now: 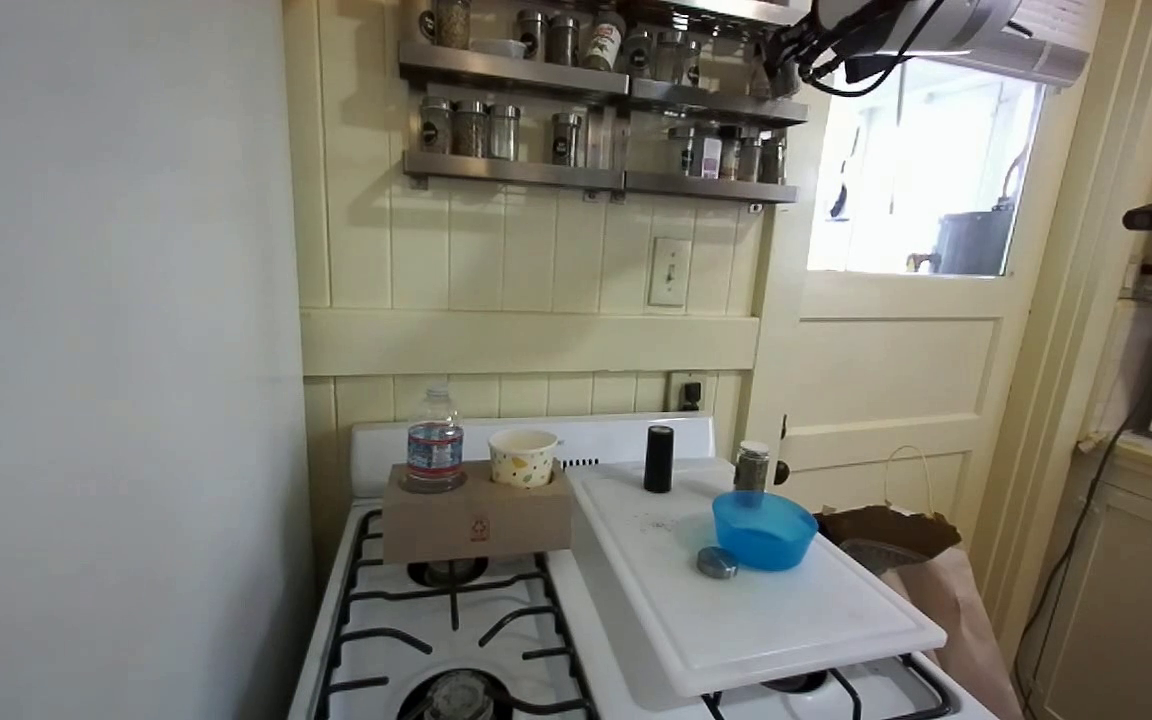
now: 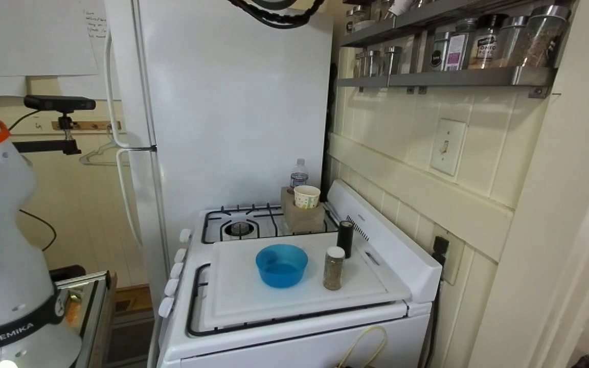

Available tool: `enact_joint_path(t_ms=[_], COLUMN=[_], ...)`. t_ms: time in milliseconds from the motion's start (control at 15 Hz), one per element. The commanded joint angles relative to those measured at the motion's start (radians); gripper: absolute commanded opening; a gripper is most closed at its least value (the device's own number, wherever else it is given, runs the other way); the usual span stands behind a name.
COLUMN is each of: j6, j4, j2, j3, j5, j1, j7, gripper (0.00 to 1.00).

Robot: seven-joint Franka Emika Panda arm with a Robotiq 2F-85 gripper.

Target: Pick up a spice bottle and shake it into the blue bowl

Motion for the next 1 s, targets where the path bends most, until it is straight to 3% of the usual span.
enact_joint_path(t_ms=[0,267,933], j6=[-0.072,-0.119,-0.060], j4=[0.073,0.083,0.097], j2=[0.020,0.014,0.050], j3=[0.048,0.074,0.095], j5=[-0.136,-0.158,-0.277], j1=[-0.053,-0.031,-0.064], j7=[0.096,0.101,0.142], gripper=[0.23,0.23,0.23])
